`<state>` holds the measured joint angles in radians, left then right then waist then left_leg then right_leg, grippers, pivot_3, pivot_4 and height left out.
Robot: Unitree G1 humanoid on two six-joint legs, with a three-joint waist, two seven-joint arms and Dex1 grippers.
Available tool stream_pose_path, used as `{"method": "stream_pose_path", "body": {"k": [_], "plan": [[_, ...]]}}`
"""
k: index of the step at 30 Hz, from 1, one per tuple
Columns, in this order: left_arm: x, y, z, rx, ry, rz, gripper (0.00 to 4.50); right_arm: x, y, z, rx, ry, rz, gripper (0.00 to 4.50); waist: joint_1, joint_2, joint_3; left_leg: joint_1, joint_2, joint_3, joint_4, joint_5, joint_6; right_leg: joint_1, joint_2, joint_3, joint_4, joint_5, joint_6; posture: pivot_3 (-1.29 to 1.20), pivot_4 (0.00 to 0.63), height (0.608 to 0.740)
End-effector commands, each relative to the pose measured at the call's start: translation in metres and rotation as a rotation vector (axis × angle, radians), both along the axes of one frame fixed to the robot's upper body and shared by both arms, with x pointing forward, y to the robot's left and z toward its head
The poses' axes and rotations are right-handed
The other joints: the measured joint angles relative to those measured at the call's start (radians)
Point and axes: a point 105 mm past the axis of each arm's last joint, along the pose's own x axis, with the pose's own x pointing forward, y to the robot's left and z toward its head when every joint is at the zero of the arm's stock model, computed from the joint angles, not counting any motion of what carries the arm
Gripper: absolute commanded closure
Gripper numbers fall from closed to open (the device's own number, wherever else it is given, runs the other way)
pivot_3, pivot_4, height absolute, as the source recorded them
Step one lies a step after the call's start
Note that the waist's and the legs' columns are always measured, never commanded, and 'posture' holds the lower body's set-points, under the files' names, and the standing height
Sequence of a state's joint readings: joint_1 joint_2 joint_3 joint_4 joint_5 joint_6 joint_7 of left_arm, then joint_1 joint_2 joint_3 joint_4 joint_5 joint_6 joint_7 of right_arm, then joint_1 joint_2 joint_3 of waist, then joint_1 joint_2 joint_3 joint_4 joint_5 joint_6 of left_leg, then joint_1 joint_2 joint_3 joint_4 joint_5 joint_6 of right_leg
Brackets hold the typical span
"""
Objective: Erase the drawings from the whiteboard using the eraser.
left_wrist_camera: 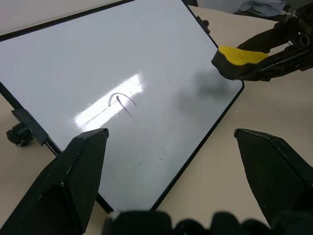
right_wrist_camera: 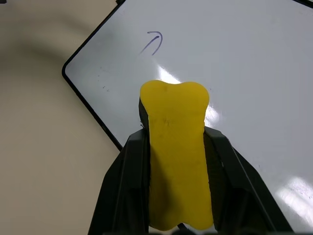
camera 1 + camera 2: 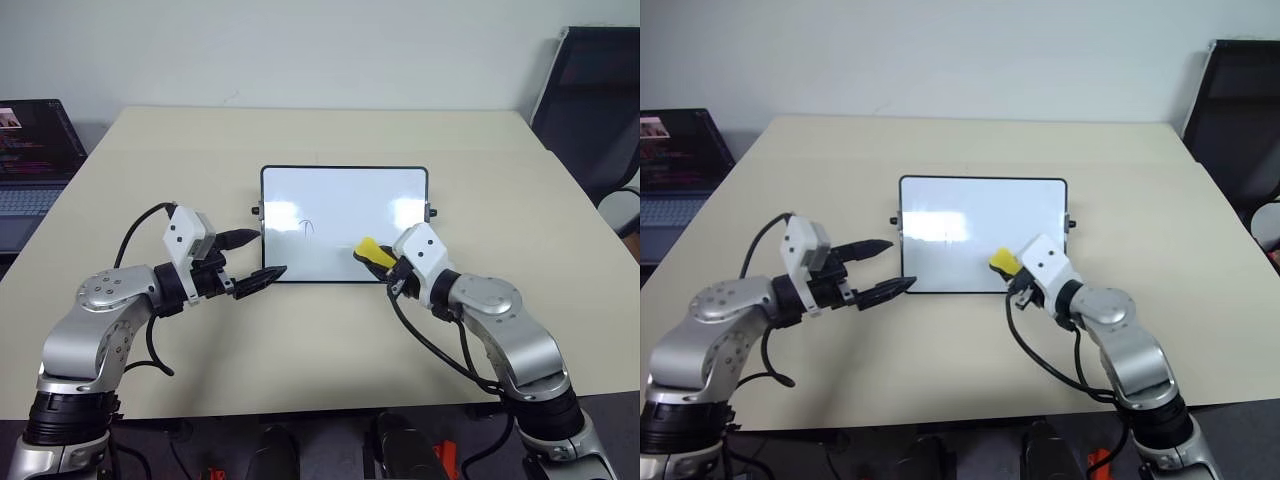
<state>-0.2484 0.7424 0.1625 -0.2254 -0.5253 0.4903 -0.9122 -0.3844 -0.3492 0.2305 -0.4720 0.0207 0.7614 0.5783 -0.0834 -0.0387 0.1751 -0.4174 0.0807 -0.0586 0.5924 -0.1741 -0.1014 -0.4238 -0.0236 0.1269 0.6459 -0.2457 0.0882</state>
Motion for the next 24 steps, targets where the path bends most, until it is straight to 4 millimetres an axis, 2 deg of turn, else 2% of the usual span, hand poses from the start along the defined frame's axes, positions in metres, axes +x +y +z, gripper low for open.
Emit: {"method": "stream_pose_path", "body": {"k": [1,7,13,20,24], "plan": [[-0.001,0.002,0.011,0.019,-0.054,-0.006,0.0,0.001,0.003,0.012,-0.01,-0.073,0.016,3.38,0.0,0.0,0.0,0.0,0.0,0.0,0.0,0.0,0.0,0.0,0.0,0.0,0.0,0.0,0.0,0.0,0.15,0.74],[0.002,0.007,0.008,0.063,-0.058,0.017,0.0,0.015,0.013,0.014,-0.102,-0.178,0.037,3.38,-0.001,0.0,0.0,0.0,0.0,0.0,0.0,0.0,0.0,0.0,0.0,0.0,0.0,0.0,0.0,0.0,0.15,0.74],[0.003,0.005,0.003,0.127,-0.061,-0.012,0.0,0.052,0.046,0.023,-0.17,-0.256,0.069,3.38,-0.005,0.0,0.0,0.0,0.0,0.0,0.0,0.0,0.0,0.0,0.0,0.0,0.001,0.001,-0.001,0.0,0.15,0.74],[-0.008,0.011,-0.016,0.204,-0.017,-0.047,0.0,0.075,0.072,0.03,-0.26,-0.352,0.103,3.38,-0.003,0.0,0.0,-0.001,0.0,0.0,-0.002,0.0,0.0,-0.001,0.0,-0.001,0.0,0.0,0.0,0.0,0.15,0.74],[-0.012,0.011,-0.02,0.193,-0.003,-0.063,0.0,0.083,0.077,0.022,-0.296,-0.347,0.11,3.38,-0.003,0.001,0.001,-0.001,0.0,0.0,-0.001,0.0,0.0,-0.001,0.0,-0.001,0.0,0.0,0.0,0.0,0.15,0.74]]}}
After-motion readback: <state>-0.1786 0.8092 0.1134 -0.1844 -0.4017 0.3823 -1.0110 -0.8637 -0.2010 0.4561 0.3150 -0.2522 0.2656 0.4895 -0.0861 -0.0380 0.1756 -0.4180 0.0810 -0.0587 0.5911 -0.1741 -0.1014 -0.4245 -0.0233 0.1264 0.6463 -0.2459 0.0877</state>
